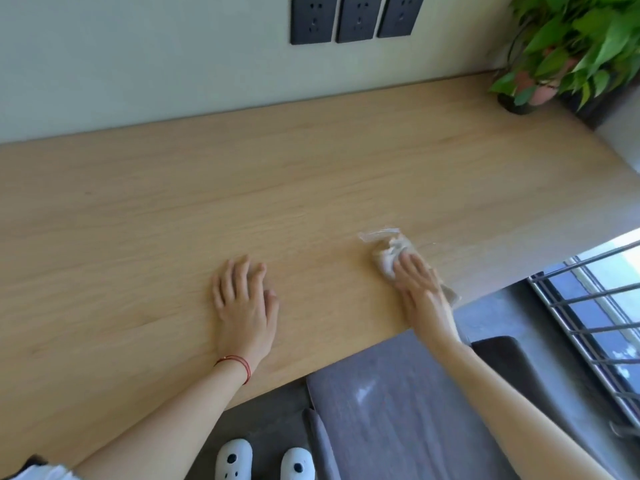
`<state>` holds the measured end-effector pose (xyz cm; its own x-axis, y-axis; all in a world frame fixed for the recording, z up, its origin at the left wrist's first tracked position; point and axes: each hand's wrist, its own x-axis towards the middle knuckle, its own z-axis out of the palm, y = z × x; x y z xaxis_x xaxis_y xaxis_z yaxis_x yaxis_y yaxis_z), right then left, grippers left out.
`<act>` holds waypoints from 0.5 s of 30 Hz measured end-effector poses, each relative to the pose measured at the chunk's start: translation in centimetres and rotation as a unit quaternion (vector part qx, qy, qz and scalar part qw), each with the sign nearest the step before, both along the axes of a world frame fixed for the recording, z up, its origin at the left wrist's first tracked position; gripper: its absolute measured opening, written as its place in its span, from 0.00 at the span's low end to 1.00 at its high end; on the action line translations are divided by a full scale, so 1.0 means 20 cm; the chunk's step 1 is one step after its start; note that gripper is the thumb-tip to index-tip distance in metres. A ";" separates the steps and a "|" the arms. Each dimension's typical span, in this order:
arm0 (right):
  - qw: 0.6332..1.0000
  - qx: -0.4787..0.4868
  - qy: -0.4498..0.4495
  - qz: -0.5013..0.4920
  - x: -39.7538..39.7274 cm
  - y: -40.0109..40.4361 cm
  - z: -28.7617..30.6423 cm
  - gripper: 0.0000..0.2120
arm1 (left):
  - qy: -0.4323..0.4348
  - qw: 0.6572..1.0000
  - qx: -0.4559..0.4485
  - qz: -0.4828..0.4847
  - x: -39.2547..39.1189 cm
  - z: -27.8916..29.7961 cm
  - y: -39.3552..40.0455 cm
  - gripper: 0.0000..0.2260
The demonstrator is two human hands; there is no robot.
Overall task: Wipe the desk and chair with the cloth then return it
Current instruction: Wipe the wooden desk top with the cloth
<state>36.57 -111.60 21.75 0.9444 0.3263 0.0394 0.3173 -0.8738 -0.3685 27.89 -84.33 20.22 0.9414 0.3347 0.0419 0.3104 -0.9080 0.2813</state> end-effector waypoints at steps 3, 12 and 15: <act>0.991 0.007 -0.012 -0.134 0.29 0.10 0.00 0.19 | 0.002 1.000 0.013 0.002 0.00 -0.01 0.00 0.22; 0.986 0.061 -0.016 0.156 -0.14 0.68 -0.08 0.19 | -0.004 1.000 0.020 0.008 -0.01 0.00 -0.02 0.15; 0.984 0.028 -0.032 0.172 -0.12 0.34 -0.08 0.21 | -0.011 1.000 0.013 0.006 -0.01 -0.01 -0.01 0.18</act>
